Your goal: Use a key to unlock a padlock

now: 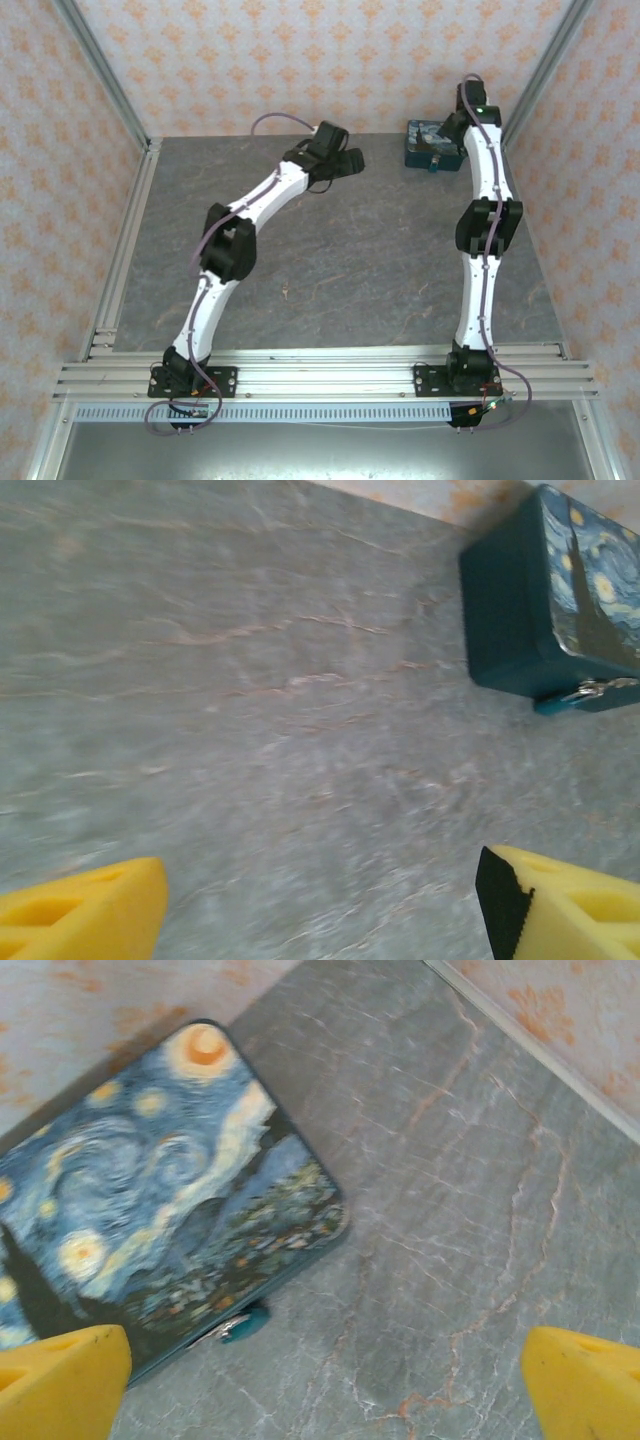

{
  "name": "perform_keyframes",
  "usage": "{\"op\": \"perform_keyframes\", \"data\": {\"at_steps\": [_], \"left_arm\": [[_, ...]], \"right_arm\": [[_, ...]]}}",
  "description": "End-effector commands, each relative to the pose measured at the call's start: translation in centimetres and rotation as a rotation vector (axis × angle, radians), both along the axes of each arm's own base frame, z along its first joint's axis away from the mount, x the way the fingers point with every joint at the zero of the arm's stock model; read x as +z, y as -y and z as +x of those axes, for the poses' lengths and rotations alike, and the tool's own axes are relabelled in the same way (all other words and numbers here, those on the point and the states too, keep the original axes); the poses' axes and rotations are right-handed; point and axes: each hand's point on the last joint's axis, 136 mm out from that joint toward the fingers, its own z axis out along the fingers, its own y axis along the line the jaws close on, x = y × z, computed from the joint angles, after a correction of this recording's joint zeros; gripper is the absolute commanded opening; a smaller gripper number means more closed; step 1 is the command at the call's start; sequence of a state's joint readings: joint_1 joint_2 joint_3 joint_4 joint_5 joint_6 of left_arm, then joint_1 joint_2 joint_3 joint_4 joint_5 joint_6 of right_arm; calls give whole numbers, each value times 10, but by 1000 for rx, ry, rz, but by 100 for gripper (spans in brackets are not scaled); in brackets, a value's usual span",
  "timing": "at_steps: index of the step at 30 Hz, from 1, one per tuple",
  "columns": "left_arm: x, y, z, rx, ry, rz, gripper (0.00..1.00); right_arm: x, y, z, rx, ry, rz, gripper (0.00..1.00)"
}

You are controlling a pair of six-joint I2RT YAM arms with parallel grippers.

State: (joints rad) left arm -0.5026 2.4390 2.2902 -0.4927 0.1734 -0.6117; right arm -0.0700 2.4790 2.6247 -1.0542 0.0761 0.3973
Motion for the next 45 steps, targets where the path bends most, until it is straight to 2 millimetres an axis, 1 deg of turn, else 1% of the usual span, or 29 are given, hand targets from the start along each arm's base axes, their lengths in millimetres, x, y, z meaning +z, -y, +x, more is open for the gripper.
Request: {"op": "perform_keyframes", "data": {"at_steps": [1, 2, 4, 6, 8, 11, 14, 17, 20, 26, 28, 30, 33, 37, 40, 43, 45], "left_arm": [[3, 22, 12, 0, -30, -120, 80], [-1, 30, 18, -3, -26, -151, 80], [-1, 45, 31, -3, -2, -231, 78], [-5, 54, 38, 5, 11, -287, 78], [-8, 55, 43, 14, 21, -309, 78], [-11, 55, 44, 18, 24, -308, 78], [-16, 56, 43, 13, 20, -307, 78], [-20, 57, 43, 14, 14, -313, 78], [-21, 57, 44, 16, 13, -318, 78], [-19, 56, 42, 14, 12, -305, 79], [-21, 55, 41, 13, 6, -297, 79], [-23, 54, 40, 10, -1, -288, 79], [-26, 52, 37, 8, -12, -274, 79], [-28, 51, 34, 5, -23, -263, 79], [-28, 49, 31, 1, -30, -251, 80], [-25, 46, 29, 0, -33, -237, 80], [-23, 43, 27, 4, -37, -221, 80]], "right_arm": [[1, 7, -6, -94, 21, 108, 100], [-1, 10, -4, -107, 32, 123, 100], [-5, 16, 2, -134, 57, 156, 100], [-10, 19, 10, -145, 84, 189, 100], [-17, 21, 19, -147, 112, 241, 100], [-31, 17, 36, -135, 151, 340, 99], [-42, 9, 50, -105, 178, 411, 100], [-54, 0, 57, -86, 183, 464, 100], [-65, -8, 57, -70, 161, 503, 100], [-71, -30, 46, 25, 83, 465, 94], [-74, -38, 45, 62, 67, 444, 89], [-76, -44, 44, 86, 57, 426, 80], [-80, -57, 47, 117, 57, 444, 69], [-83, -77, 50, 165, 57, 452, 59], [-90, -93, 48, 196, 39, 468, 51], [-99, -108, 37, 207, -15, 494, 47], [-105, -120, 26, 219, -52, 505, 46]]}}
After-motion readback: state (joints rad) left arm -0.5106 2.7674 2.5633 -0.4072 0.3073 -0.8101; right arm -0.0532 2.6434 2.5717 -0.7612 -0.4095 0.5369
